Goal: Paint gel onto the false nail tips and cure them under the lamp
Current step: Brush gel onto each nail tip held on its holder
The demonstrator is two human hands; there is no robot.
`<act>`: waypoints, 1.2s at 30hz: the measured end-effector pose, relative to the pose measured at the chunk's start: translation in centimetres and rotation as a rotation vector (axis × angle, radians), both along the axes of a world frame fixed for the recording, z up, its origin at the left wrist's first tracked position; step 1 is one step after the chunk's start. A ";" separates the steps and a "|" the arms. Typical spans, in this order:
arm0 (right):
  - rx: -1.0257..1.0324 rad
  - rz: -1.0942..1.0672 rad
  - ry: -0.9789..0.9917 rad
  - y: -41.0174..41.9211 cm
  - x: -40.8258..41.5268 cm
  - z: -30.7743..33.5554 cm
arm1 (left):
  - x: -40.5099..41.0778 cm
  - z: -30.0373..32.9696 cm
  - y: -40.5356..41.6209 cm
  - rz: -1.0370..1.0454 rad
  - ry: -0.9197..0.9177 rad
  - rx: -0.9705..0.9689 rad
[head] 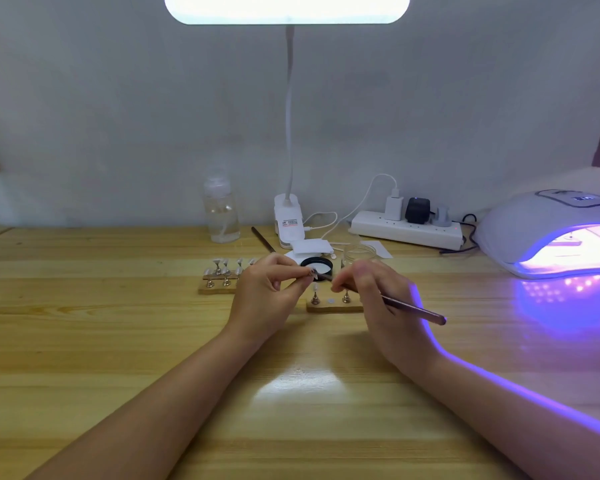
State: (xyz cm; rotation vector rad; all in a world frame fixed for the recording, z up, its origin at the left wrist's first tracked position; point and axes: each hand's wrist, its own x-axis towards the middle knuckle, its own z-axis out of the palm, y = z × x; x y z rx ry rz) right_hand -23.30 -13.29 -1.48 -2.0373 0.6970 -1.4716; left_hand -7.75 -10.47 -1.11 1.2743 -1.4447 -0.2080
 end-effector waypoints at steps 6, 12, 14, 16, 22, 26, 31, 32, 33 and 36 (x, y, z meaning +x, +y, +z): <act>-0.047 -0.012 -0.028 0.1 -0.1 -0.1 | 0.0 0.0 0.0 -0.001 -0.006 -0.008; 0.026 0.005 -0.055 0.2 -0.1 0.1 | 0.0 0.1 0.1 -0.010 -0.035 -0.004; -0.017 -0.009 -0.052 0.3 -0.1 0.1 | 0.0 0.0 0.1 -0.009 -0.033 -0.009; -0.048 -0.029 -0.004 0.2 0.0 0.1 | 0.0 0.0 0.1 -0.009 -0.031 -0.008; -0.050 0.000 -0.064 0.3 -0.1 0.1 | 0.0 0.0 0.1 -0.014 -0.032 -0.004; -0.067 -0.053 0.006 0.2 -0.1 0.1 | 0.0 0.0 0.2 -0.025 -0.016 -0.002; -0.057 -0.017 -0.076 0.4 -0.1 0.2 | 0.0 0.1 0.2 -0.016 -0.006 -0.006; -0.076 -0.031 -0.054 0.4 0.0 0.2 | 0.0 0.1 0.2 -0.016 -0.002 -0.006; -0.078 -0.042 -0.031 0.3 0.0 0.2 | 0.0 0.2 0.2 -0.018 0.002 -0.007; 0.002 0.004 -0.062 0.3 0.0 0.1 | 0.0 0.1 0.2 -0.027 0.011 -0.001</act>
